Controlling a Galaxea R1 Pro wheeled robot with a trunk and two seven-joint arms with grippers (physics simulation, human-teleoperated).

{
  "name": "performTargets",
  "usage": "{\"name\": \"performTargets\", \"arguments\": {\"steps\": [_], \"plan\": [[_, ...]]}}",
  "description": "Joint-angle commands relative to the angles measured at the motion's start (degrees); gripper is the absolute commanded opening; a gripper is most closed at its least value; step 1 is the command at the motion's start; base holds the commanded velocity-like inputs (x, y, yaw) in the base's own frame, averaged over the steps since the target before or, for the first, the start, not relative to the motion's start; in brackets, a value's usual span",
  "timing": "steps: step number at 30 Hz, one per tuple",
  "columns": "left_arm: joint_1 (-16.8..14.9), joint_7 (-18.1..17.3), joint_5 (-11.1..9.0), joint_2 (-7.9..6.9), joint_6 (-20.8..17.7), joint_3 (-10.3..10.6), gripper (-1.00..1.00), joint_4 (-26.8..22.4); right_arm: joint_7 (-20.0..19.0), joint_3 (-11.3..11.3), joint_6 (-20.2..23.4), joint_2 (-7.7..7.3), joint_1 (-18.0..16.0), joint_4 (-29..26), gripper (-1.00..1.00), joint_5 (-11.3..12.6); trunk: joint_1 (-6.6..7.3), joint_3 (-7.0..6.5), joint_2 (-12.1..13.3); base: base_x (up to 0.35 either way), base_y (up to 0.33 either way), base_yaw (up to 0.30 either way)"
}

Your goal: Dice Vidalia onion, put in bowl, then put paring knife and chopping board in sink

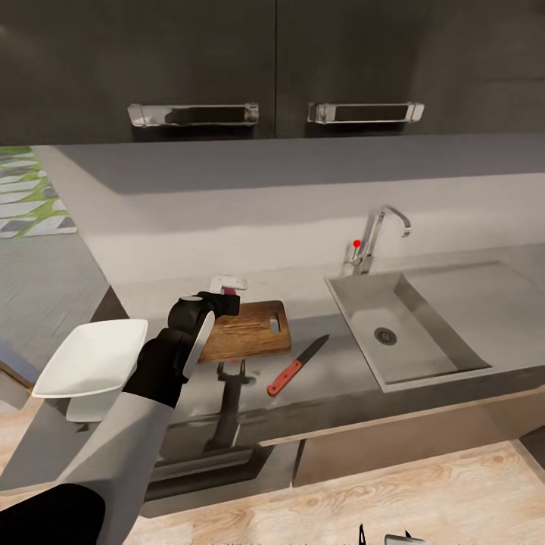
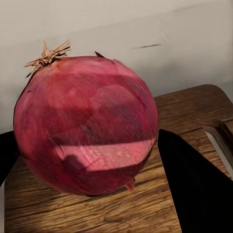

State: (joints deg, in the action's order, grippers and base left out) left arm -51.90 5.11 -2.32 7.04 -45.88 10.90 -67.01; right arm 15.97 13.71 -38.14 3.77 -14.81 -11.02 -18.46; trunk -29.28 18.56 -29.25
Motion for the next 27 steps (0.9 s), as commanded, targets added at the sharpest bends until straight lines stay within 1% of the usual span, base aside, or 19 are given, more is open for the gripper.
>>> {"name": "performTargets", "arguments": {"steps": [1,10,14,19,27], "plan": [[0.0,0.3,-0.2,-0.01,-0.3,0.1,-1.0,0.0,0.4,0.3,-0.1,0.02,0.0,0.0,1.0,-0.6,-0.02,0.11,-0.1,0.0,0.0,0.0],[0.0,0.3,-0.2,-0.01,-0.3,0.1,-1.0,0.5,0.4,0.3,-0.1,0.05,0.0,0.0,1.0,-0.6,-0.02,0.17,-0.1,0.0,0.0,0.0],[0.0,0.3,-0.2,-0.01,-0.2,0.1,-1.0,1.4,0.4,0.3,-0.1,0.05,0.0,0.0,1.0,-0.6,-0.02,0.32,-0.1,0.0,0.0,0.0],[0.0,0.3,-0.2,-0.19,-0.1,0.1,-1.0,3.7,0.3,0.3,0.0,0.09,0.0,0.0,1.0,-0.6,-0.02,0.61,-0.1,0.0,0.0,0.0],[0.0,0.3,-0.2,-0.27,0.0,0.1,-1.0,3.6,0.2,0.2,0.0,-0.11,0.0,0.0,1.0,-0.7,-0.02,0.9,-0.1,0.0,0.0,0.0]]}}
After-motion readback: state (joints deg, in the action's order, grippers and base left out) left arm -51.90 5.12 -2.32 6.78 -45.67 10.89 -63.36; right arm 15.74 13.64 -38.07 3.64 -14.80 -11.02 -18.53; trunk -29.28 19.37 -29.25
